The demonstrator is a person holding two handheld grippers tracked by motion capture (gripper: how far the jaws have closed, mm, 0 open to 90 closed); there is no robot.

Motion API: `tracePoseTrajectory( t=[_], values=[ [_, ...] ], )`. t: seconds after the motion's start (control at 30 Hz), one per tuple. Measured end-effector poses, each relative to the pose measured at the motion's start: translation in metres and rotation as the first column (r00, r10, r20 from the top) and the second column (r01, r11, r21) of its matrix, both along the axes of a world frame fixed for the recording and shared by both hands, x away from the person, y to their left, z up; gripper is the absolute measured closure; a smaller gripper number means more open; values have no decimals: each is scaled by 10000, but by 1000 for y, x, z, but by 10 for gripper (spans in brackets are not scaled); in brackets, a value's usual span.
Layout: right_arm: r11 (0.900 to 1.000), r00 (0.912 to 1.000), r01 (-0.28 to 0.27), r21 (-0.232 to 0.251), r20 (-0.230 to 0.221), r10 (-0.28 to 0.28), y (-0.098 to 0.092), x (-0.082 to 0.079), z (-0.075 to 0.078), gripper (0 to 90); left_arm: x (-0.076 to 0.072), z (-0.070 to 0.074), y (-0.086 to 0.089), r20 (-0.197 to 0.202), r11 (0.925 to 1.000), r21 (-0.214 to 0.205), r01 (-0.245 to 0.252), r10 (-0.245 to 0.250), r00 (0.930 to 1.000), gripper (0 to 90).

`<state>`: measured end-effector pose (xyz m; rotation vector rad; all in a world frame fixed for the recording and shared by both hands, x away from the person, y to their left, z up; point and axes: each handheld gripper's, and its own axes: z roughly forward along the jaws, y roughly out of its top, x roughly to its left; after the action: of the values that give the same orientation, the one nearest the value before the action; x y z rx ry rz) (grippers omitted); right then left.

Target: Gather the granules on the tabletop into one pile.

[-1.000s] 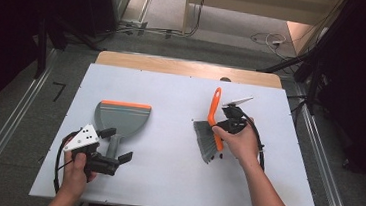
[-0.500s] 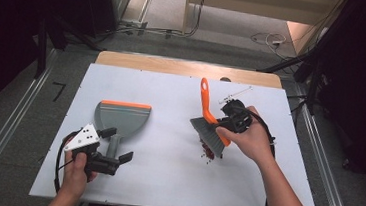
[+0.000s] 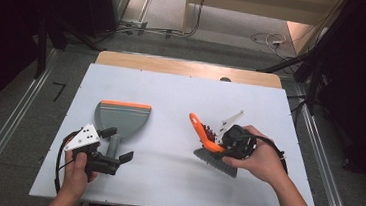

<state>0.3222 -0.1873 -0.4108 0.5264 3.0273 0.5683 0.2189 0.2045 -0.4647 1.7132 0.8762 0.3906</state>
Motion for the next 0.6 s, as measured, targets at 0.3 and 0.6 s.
tracePoseTrajectory(
  t=[0.3,0.6],
  values=[
    [9964,9972,-698,-491,228,710,3,4,-27,677,0,0,1,9,10000,61,-55,55,10000,0],
    [9947,9954,-924,-451,202,934,6,24,-29,675,0,-1,2,16,9999,70,-79,79,10000,0]
  ],
)
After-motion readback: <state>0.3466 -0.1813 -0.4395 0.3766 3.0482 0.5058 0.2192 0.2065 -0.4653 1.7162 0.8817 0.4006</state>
